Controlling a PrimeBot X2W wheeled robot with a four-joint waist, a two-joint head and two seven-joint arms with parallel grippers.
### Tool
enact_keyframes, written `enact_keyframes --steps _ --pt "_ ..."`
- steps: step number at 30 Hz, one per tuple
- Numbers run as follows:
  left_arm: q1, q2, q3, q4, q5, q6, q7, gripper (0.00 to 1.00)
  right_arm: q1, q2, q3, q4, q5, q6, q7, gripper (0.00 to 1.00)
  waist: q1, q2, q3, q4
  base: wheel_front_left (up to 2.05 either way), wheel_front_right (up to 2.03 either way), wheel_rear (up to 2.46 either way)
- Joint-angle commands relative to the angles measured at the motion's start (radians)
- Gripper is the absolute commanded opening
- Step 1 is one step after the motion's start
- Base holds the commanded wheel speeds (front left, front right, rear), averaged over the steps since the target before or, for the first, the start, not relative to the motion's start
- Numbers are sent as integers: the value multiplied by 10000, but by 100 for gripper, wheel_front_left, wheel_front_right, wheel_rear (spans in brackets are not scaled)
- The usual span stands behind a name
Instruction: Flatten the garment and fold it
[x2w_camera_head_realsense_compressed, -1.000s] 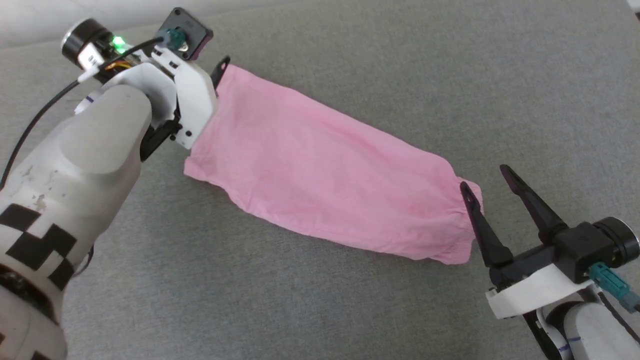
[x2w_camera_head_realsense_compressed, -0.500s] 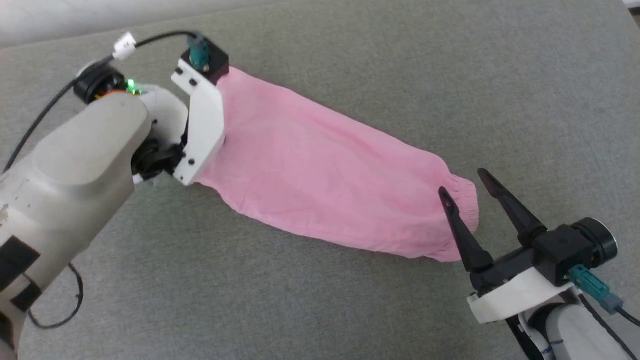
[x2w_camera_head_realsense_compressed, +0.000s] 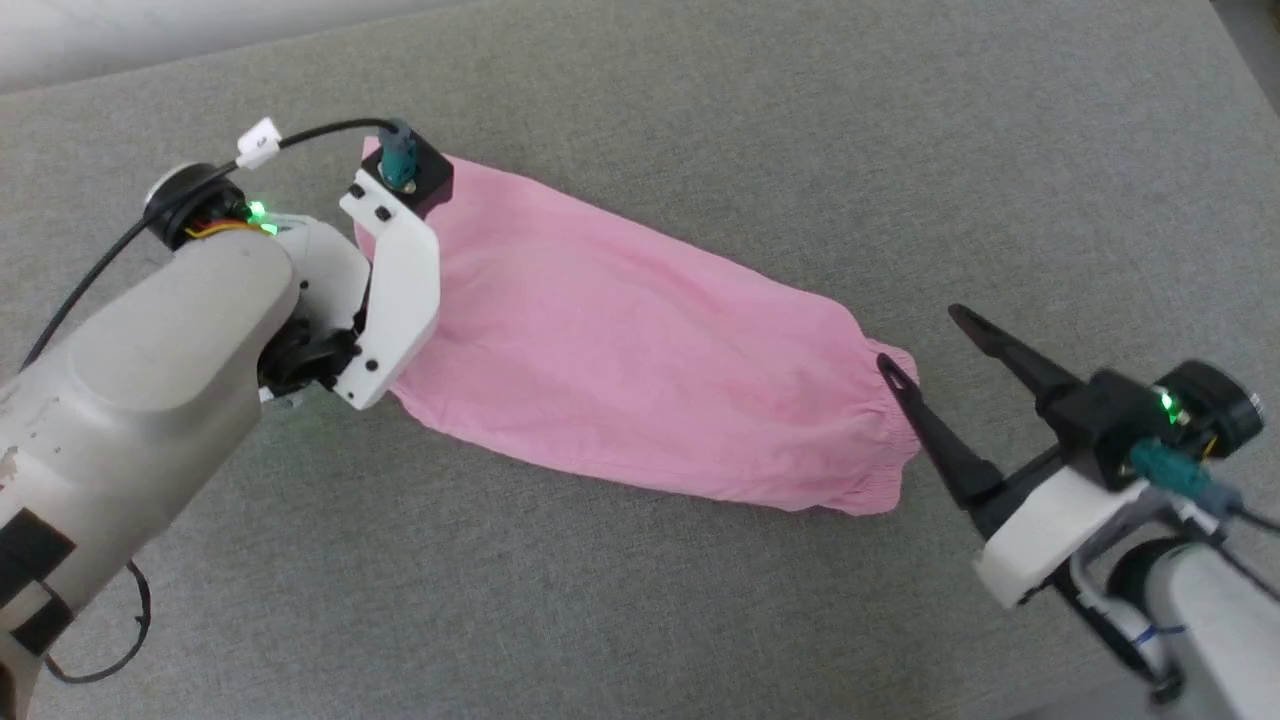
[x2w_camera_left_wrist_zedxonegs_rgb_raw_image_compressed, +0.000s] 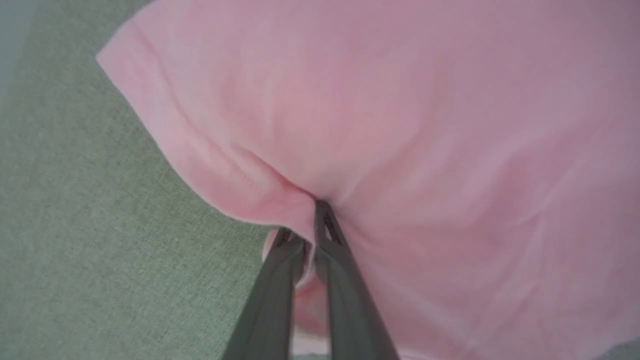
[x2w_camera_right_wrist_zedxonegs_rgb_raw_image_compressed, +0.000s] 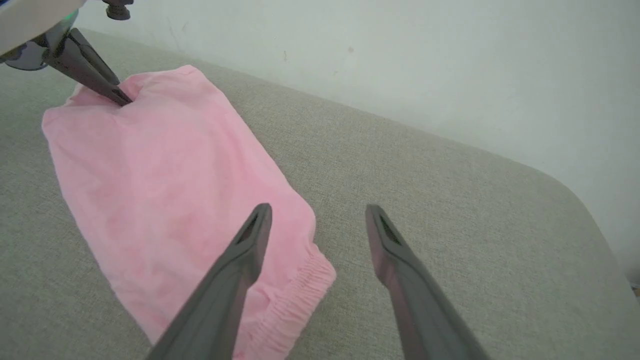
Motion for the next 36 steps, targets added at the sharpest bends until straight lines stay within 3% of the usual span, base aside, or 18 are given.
enact_keyframes --steps 1,7,10,13,16,21,25,26,27,28,36 --pt "417 -14 -149 71 63 -3 -54 0 -277 -243 93 -135 156 -21 253 100 0 1 -87 33 0 0 0" --pt "410 -52 -149 47 -194 -3 -370 0 -1513 -2300 1783 -869 2055 -21 3775 100 0 1 -297 164 0 0 0" --pt "364 -117 -149 44 -241 -4 -520 0 -2299 -2785 2706 -746 3027 -21 5125 100 0 1 -278 265 0 0 0" --pt "262 -253 -149 47 -246 -4 -676 0 -2933 -2762 3456 -38 3663 -21 5701 100 0 1 -162 443 0 0 0" --pt "194 -355 -149 51 -210 -4 -815 0 -3278 -2348 4071 1120 4211 -21 5782 100 0 1 -1 601 0 0 0" --pt "132 -450 -150 114 -137 -4 -1031 0 -3414 -1368 5102 3183 4602 -21 5264 100 0 1 262 811 0 0 0" --pt "217 -439 -150 193 -122 -4 -1195 0 -3584 -1043 5993 4273 4652 -21 4637 100 0 1 280 866 0 0 0" --pt "253 -429 -150 217 -117 -4 -1257 0 -3658 -1028 6089 4406 4712 -21 4375 46 0 1 245 872 0 0 0" --pt "316 -409 -150 245 -123 -4 -1324 0 -3767 -1040 6133 4489 4751 -21 4034 9 0 1 189 858 0 0 0" --pt "381 -388 -150 260 -137 -4 -1423 0 -3875 -1072 6155 4574 4793 -21 3719 0 0 1 130 841 0 0 0" --pt "842 -302 -150 250 -381 -4 -2618 0 -4616 -1873 6348 4372 4958 -21 2264 0 0 1 -776 1112 0 0 0"
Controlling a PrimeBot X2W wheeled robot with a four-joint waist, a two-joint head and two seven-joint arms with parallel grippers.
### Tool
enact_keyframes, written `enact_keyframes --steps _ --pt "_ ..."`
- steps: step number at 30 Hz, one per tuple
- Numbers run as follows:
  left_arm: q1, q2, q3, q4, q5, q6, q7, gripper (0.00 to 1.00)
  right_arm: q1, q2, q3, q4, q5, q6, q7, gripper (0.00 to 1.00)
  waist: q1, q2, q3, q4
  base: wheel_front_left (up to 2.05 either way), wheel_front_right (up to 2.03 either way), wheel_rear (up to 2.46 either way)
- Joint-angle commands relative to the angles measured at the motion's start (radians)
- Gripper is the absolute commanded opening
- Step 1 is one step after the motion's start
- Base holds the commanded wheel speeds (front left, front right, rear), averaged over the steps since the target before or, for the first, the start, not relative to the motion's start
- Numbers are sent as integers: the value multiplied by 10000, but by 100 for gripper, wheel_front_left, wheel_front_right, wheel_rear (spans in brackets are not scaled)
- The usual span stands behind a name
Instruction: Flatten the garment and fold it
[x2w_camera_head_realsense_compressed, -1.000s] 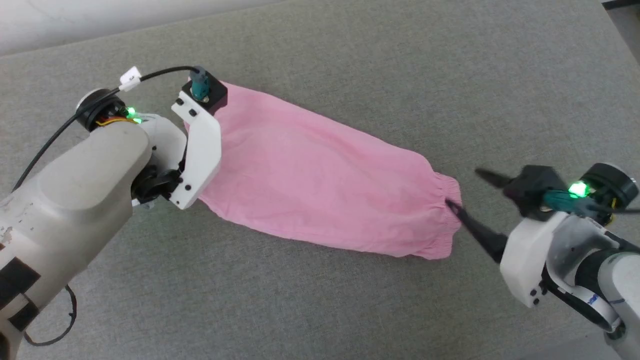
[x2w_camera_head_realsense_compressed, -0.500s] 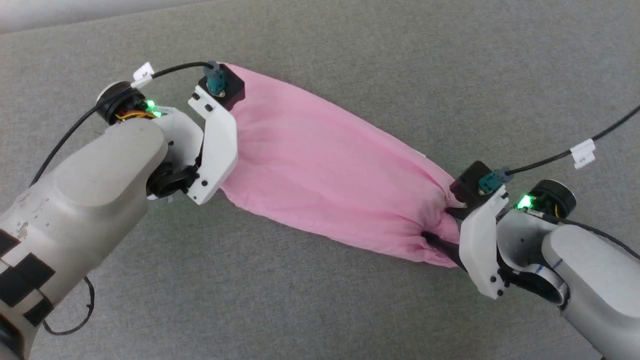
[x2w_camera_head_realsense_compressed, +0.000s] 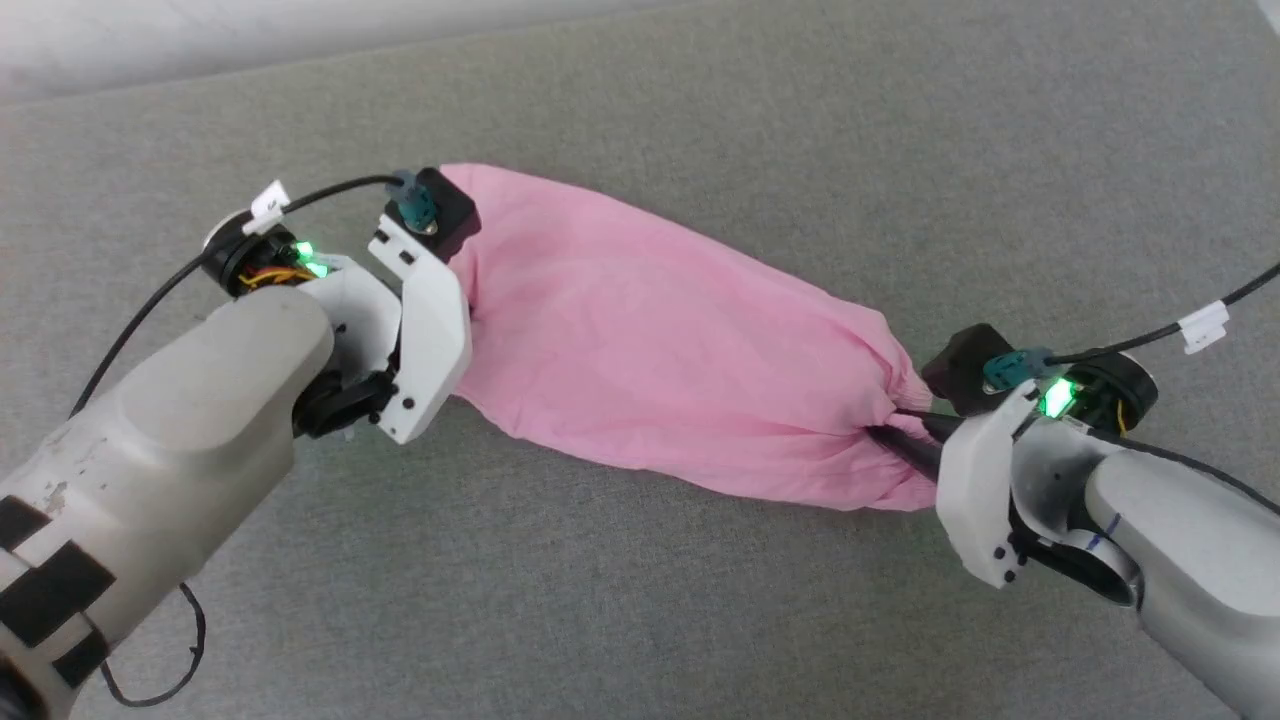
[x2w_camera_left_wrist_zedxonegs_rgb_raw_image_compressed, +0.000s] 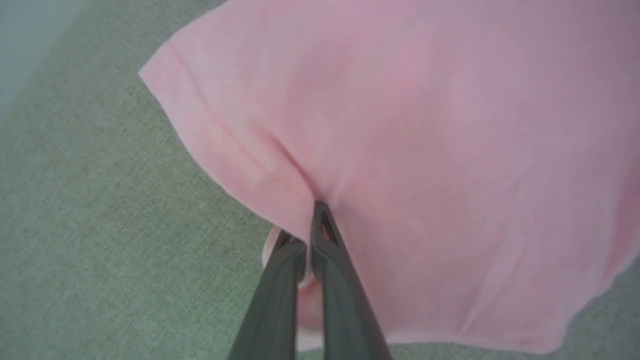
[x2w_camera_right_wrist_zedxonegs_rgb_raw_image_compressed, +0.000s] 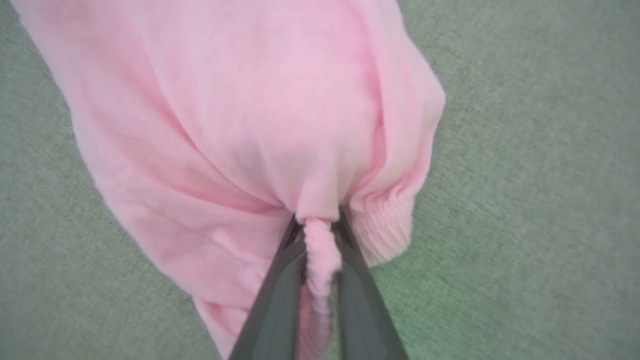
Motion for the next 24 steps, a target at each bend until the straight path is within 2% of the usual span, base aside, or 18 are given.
enact_keyframes --steps 1,8,16,20,24 --pt "147 114 -33 -61 107 -4 -164 0 -149 -92 59 -86 100 -23 -96 0 -3 0 -498 272 0 0 0" --pt "739 465 -33 -676 124 -4 -960 0 -223 -1022 -8 -803 455 -23 -169 0 -3 0 -1456 1147 0 0 0" --pt "1878 845 -33 -1640 9 -4 -1087 0 78 -1827 161 -1328 1154 -23 285 0 -3 0 -2152 2053 0 0 0" --pt "2356 1008 -30 -1997 -102 157 -1241 0 169 -1997 231 -1368 1549 -23 543 0 -3 0 -2095 2183 0 0 0" --pt "2854 906 -31 -2043 -108 219 -1147 0 253 -1892 655 -1091 1873 -23 1092 0 -3 0 -1837 2118 0 0 0"
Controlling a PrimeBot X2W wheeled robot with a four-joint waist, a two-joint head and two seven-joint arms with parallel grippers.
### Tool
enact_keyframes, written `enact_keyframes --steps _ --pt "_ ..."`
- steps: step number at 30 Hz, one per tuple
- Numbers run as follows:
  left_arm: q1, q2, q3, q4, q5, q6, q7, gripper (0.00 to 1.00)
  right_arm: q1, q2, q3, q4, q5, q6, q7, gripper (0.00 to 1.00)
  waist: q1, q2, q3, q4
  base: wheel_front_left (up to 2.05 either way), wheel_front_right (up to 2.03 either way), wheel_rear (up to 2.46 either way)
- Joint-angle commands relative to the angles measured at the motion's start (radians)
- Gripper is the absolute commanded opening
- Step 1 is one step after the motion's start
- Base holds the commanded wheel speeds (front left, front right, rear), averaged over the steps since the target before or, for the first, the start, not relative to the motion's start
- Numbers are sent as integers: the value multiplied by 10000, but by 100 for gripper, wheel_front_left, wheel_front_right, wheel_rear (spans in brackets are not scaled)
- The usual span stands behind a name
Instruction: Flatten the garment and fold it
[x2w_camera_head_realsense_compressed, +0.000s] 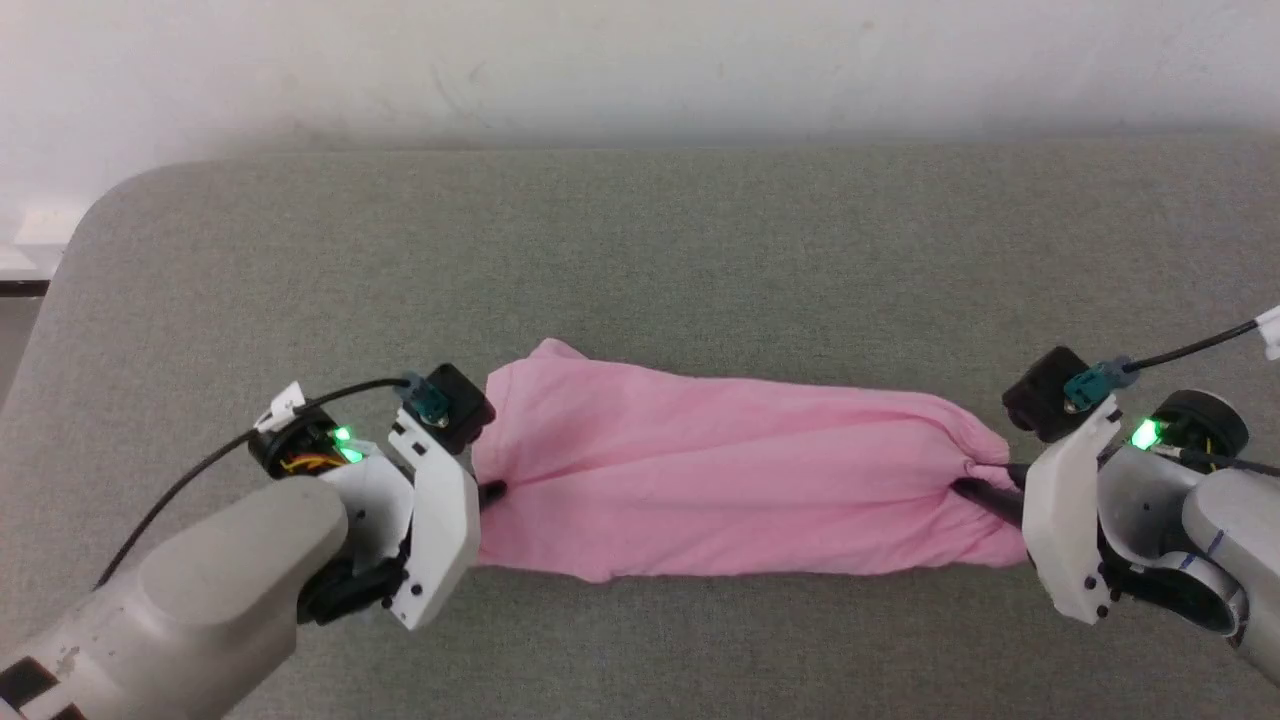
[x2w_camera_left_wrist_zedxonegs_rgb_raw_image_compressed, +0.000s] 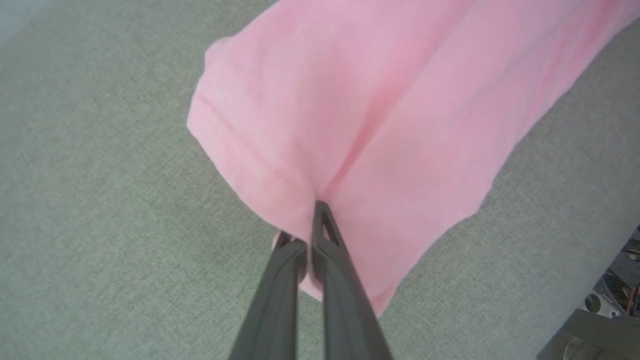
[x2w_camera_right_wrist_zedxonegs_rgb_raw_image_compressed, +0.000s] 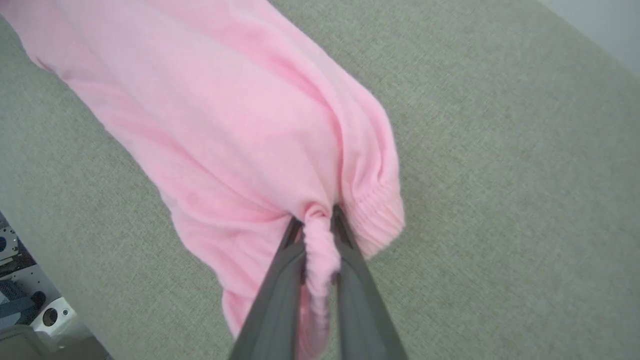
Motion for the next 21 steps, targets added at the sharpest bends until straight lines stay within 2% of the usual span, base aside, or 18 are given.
enact_keyframes --steps 1,6,7,8,9,10,13,14,15,16,21 --pt "320 -134 -12 38 -48 59 -5 0 134 94 195 219 11 -23 110 0 2 0 170 -45 0 0 0" --pt "776 -577 1 833 -132 129 -183 0 116 579 859 1083 30 -23 206 0 2 0 351 -169 0 0 0" --pt "827 -690 45 1008 -123 199 -380 0 105 679 911 1215 88 -23 134 35 2 0 354 -192 0 0 0" --pt "867 -786 58 1162 -94 227 -542 11 95 766 935 1307 176 -23 46 100 2 0 337 -215 0 0 0" --pt "895 -857 65 1279 -39 238 -725 91 65 816 936 1371 233 -23 -59 100 2 0 295 -235 0 0 0" --pt "910 -913 125 1362 10 285 -995 100 5 812 927 1413 200 -23 -210 100 2 0 228 -244 0 0 0" --pt "890 -902 337 1365 394 561 -2106 100 -153 628 813 1271 157 -23 -624 100 2 0 -13 -277 0 0 0" --pt "890 -902 337 1365 394 561 -2106 100 -153 628 813 1271 157 -23 -624 100 2 0 -13 -277 0 0 0" --pt "974 -788 586 1242 586 949 -2945 100 -229 366 678 950 206 -23 -807 100 2 0 -242 -297 0 0 0" --pt "974 -788 586 1242 586 949 -2945 100 -229 366 678 950 206 -23 -807 100 2 0 -242 -297 0 0 0" --pt "1437 -358 1358 490 979 2433 -5003 100 -416 -535 165 -98 359 -23 -594 100 2 0 -559 -284 0 0 0"
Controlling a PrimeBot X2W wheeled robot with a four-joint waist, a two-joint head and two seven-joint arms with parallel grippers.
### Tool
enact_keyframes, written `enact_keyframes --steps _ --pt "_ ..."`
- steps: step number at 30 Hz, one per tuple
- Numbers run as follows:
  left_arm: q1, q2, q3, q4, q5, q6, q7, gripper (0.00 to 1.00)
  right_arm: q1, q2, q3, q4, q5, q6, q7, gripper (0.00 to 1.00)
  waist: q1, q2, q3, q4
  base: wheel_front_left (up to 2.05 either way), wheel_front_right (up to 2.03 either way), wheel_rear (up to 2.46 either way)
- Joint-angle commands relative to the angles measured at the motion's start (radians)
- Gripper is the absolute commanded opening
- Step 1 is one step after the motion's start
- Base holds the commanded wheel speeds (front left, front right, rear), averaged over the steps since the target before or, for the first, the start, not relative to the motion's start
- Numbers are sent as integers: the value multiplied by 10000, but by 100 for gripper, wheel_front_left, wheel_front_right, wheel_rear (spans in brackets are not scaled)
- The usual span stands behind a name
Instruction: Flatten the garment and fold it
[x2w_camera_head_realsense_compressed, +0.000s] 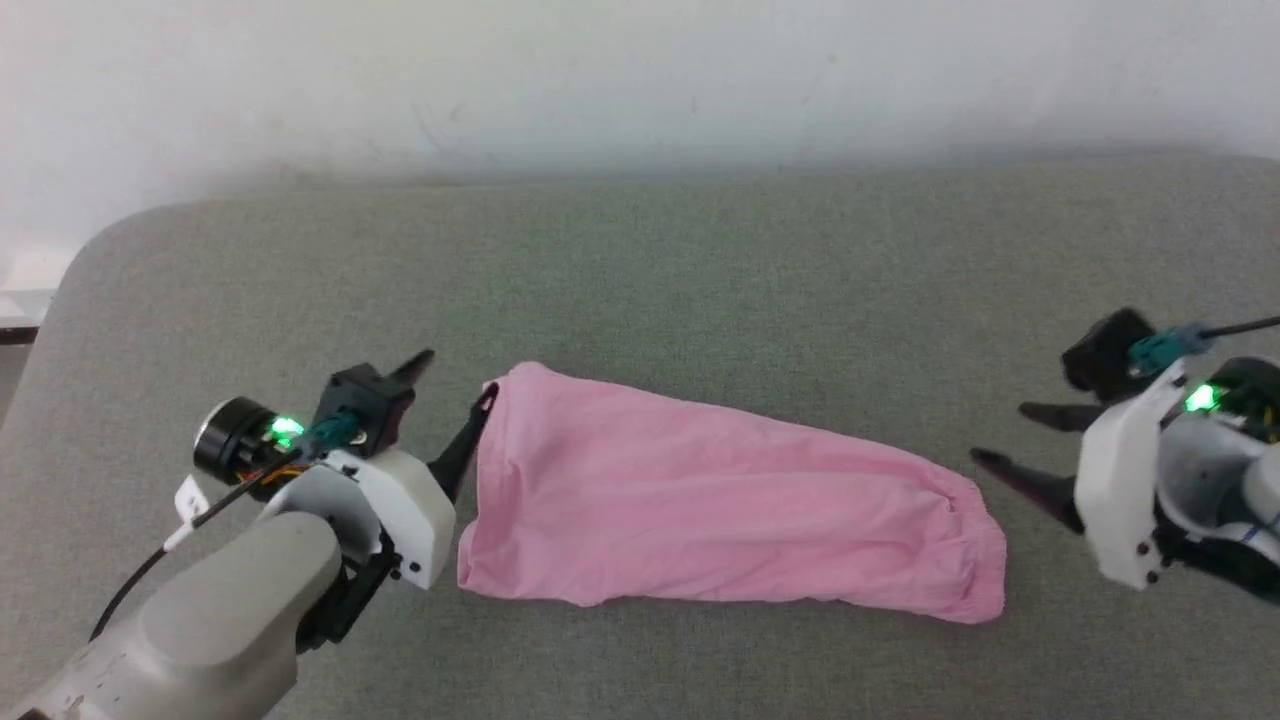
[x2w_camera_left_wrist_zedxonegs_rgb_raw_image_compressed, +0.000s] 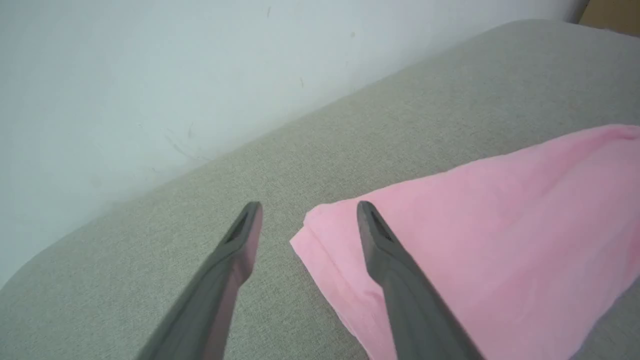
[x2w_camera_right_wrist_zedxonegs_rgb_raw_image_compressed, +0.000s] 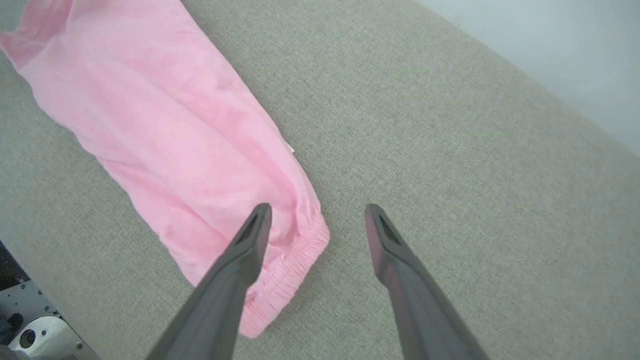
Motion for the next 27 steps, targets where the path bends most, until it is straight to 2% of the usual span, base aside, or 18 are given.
enact_keyframes --steps 1,5,8,13,15,19,27 --pt "231 35 91 -113 84 178 -132 100 -107 -57 -91 -72 84 -21 77 100 1 0 -126 25 0 0 0" --pt "925 83 1046 -1055 400 1606 -619 100 41 -409 -585 -331 280 -21 1080 100 1 0 -194 116 0 0 0" --pt "1634 -38 2420 -2087 1245 2624 -646 100 394 -428 -960 -221 523 -21 1847 100 1 0 -149 210 0 0 0" --pt "3383 -432 4568 -3435 2986 3810 -650 100 1111 -2 -1597 204 799 -21 2525 100 1 0 -8 402 0 0 0" --pt "4074 -766 5472 -3829 3533 4185 -651 100 1395 257 -1774 354 727 -21 2588 100 1 0 108 497 0 0 0" --pt "5343 -1554 6934 -4296 4473 4440 -651 100 1851 972 -2082 867 524 -21 2463 100 1 0 265 620 0 0 0" --pt "6625 -3039 8763 -4472 5858 3257 -652 100 2348 2427 -2060 2243 6 -21 2477 100 1 0 558 838 0 0 0"
